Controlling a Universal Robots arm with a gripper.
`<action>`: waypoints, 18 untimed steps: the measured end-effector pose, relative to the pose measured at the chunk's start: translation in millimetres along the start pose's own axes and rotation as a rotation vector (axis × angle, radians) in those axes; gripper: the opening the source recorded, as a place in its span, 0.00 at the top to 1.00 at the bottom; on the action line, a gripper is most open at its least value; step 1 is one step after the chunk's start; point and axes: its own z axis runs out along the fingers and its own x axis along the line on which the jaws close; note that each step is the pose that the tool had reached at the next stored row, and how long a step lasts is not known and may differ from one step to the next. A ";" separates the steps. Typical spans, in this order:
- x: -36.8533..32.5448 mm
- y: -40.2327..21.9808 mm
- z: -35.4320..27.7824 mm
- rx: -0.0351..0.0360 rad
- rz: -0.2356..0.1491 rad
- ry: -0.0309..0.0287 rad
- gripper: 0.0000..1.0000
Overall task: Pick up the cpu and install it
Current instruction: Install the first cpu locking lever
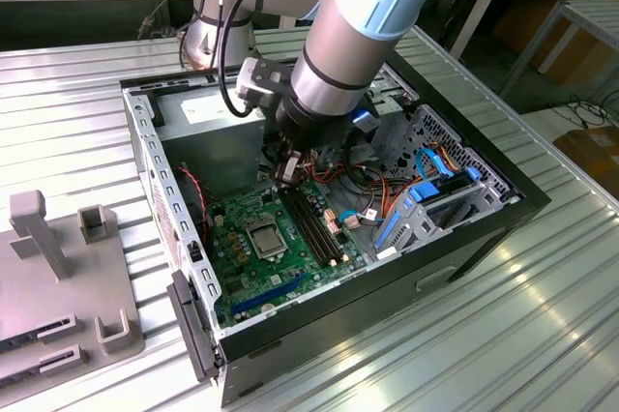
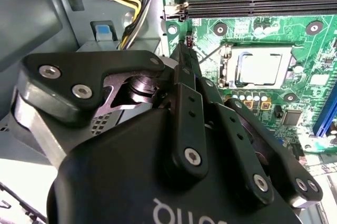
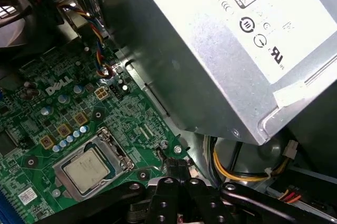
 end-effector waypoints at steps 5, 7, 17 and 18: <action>0.7 2.1 4.1 -0.0005 0.000 -0.0003 0.89; 1.8 3.7 4.4 -0.0006 -0.001 -0.0004 0.89; 5.7 2.3 3.7 -0.0010 -0.004 0.0001 0.89; 6.4 1.9 3.6 -0.0010 -0.005 0.0003 0.89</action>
